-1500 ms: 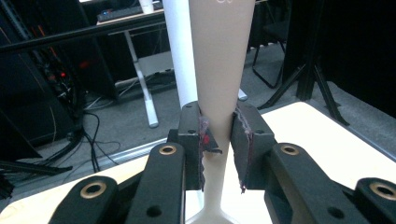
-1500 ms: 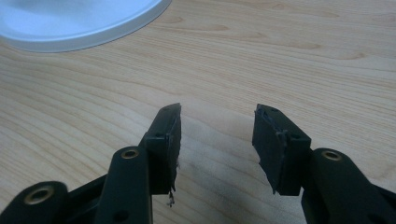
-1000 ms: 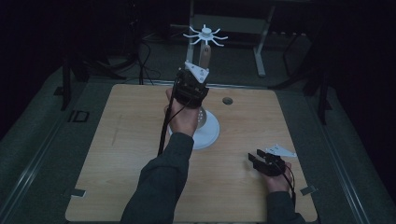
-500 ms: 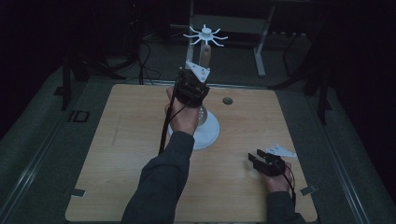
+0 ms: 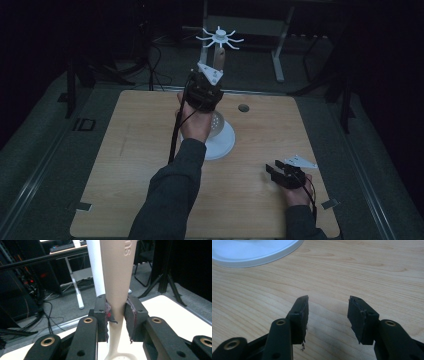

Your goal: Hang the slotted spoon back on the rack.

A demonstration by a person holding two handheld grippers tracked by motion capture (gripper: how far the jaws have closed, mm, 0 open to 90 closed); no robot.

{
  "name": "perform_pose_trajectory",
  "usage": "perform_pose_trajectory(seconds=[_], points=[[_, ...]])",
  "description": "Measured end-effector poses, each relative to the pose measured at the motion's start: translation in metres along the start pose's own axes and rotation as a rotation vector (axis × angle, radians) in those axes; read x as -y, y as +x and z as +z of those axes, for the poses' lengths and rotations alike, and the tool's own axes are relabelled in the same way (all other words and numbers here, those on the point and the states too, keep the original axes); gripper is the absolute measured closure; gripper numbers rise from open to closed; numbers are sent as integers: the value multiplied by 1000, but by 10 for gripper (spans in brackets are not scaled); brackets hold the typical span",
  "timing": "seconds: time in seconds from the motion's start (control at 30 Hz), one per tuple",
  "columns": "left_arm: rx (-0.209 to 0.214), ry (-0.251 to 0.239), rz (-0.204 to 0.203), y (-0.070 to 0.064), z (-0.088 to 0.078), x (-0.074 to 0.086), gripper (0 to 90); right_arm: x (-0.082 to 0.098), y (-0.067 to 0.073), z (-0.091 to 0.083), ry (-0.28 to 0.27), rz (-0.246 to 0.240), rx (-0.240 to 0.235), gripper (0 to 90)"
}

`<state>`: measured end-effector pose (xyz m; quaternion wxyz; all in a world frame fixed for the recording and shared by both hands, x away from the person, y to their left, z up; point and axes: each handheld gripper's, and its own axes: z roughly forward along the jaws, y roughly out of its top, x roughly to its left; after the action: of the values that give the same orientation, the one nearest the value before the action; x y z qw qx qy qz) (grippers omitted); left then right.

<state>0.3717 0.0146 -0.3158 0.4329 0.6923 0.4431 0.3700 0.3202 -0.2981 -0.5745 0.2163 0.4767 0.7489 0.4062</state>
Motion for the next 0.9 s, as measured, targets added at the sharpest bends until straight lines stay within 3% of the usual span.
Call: perform_pose_trajectory(seconds=[0.43,0.77,0.9], points=[[34,1,-15,8,3,-1,723,0,0,0,-1,2,0,509],[44,-22,-38,13,1,3,555,0,0,0,1,-2,0,508],[46,-28,-28,12,-1,2,509,0,0,0,1,-1,0,508]])
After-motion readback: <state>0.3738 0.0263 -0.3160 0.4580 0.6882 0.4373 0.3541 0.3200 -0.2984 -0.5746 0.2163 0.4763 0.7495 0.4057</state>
